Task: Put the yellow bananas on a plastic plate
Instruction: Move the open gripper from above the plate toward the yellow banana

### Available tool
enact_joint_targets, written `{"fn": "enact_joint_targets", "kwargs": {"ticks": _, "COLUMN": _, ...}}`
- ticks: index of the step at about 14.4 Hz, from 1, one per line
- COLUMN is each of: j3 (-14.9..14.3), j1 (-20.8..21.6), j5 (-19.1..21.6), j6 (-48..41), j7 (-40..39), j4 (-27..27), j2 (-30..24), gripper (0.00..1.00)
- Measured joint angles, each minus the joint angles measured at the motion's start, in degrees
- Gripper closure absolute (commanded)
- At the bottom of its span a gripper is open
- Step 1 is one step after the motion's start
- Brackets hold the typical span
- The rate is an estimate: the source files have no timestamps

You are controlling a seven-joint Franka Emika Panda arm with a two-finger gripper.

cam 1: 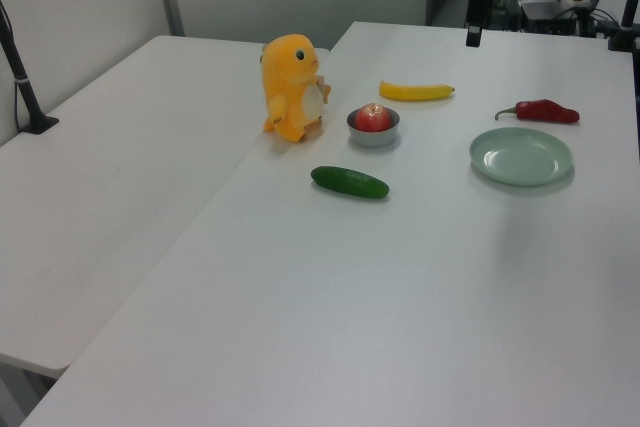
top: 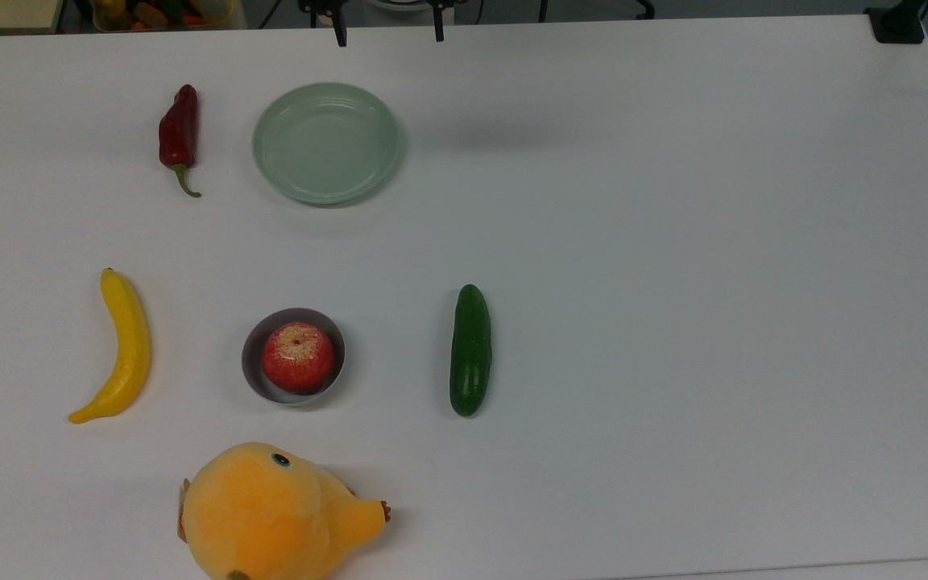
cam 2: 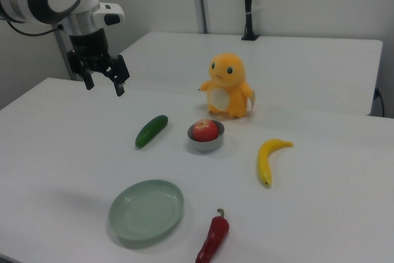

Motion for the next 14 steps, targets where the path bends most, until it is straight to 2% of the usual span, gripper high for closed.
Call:
{"fn": "enact_joint_targets", "kwargs": {"ticks": 7, "j3": -0.02, "j1": -1.01, "j5": 0.0, "j6": 0.0, "j7": 0.0, "j4": -0.13, "j2": 1.05, "gripper": 0.0}}
{"fn": "enact_joint_targets", "kwargs": {"ticks": 9, "j3": -0.21, "j1": -2.22, "j5": -0.01, "j6": 3.15, "j7": 0.0, "j4": -0.08, "j2": 2.33, "gripper": 0.0}}
{"fn": "enact_joint_targets", "kwargs": {"ticks": 12, "j3": -3.8, "j1": -3.27, "j5": -0.01, "j6": 12.24, "j7": -0.67, "j4": 0.39, "j2": 5.21, "gripper": 0.0}}
{"fn": "enact_joint_targets", "kwargs": {"ticks": 14, "j3": -4.64, "j1": -5.77, "j5": 0.0, "j6": 15.31, "j7": -4.27, "j4": 2.99, "j2": 9.08, "gripper": 0.0}}
